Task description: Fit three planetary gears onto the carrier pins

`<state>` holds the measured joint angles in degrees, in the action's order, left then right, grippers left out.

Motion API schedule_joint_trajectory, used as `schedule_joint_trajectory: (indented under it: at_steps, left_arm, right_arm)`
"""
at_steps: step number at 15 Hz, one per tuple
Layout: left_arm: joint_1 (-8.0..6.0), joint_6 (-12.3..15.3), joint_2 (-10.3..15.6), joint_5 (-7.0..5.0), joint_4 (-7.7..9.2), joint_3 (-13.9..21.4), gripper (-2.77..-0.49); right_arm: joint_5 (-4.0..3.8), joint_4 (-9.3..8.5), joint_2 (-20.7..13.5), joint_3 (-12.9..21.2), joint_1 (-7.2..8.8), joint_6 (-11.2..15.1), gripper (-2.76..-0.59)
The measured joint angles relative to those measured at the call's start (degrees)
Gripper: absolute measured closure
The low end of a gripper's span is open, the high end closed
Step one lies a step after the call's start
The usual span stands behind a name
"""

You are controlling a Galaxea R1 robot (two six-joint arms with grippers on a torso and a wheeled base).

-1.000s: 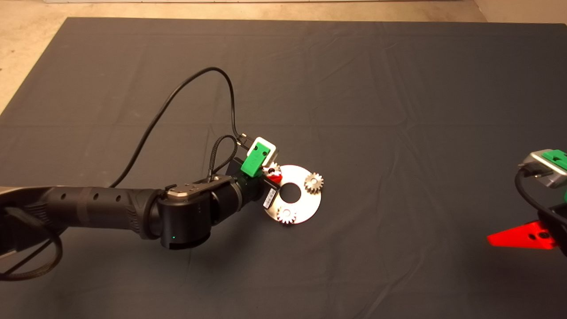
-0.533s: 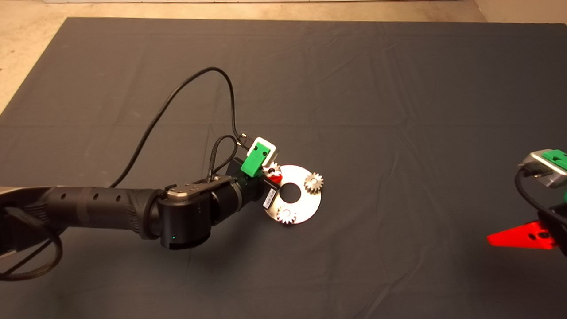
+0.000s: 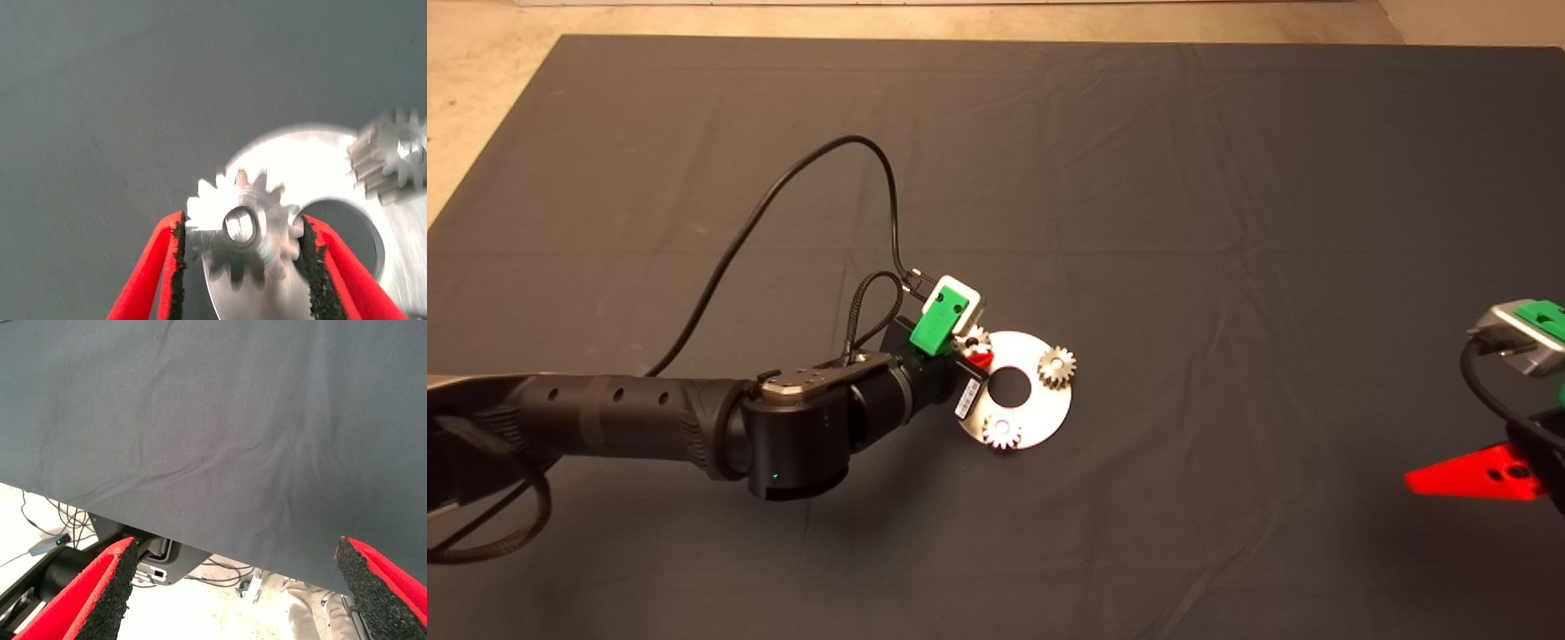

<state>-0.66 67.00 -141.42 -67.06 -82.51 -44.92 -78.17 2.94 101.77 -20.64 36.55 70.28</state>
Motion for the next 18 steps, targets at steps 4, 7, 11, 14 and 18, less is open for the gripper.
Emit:
schedule_joint_trajectory:
  at_steps: [4, 7, 11, 14, 18]
  left_arm:
    - [1.26, 0.0, 0.3, -0.61, 2.39, 0.0, -1.23]
    - [1.23, 0.0, 0.3, -0.61, 2.39, 0.0, -1.35]
    - [-1.61, -0.6, 0.5, -5.40, 7.10, 1.5, -1.35]
    - [-8.40, -1.5, 1.3, -16.89, 15.31, 6.0, -1.35]
    - [-10.34, 5.5, 9.5, -20.54, 34.71, 15.6, -1.35]
  right_arm:
    - [0.02, 0.00, 0.0, 0.0, 0.00, 0.0, -2.20]
    - [-0.02, 0.00, 0.0, 0.0, 0.00, 0.0, -2.20]
    - [-0.20, 0.00, 1.1, -0.1, 0.46, -1.0, -2.20]
    - [-0.26, 0.00, 7.6, -0.2, 0.55, -1.0, -2.20]
    - [-2.76, 3.17, 11.4, -0.2, -3.63, 2.6, -2.20]
